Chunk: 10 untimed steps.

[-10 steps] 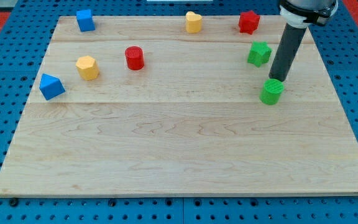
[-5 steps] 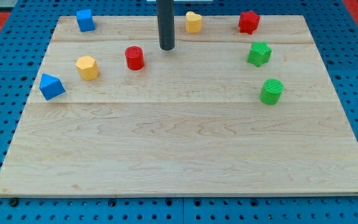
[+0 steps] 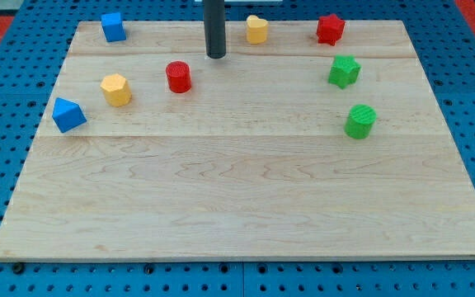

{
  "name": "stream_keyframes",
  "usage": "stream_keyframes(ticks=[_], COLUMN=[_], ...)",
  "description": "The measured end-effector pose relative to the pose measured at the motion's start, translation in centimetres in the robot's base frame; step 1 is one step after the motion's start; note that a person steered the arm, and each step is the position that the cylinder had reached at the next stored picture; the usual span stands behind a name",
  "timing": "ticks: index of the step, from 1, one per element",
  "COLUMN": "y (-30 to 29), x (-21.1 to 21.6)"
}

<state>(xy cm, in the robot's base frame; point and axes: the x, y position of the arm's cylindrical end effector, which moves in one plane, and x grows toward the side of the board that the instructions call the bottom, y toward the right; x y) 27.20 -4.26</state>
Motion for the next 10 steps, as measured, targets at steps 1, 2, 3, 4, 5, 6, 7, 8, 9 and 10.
stream_keyframes(ticks=[1,2,3,4,5,6,7,8,9,10], y=[-0.8,4.0,4.3,2.9,-2.5,-2.3,-8.7,-15.1,-15.1,-13.6], x=[0.0,-0.6,-0.6,-0.6,-3.8,-7.9,-7.5,-1.3,3.3,7.6])
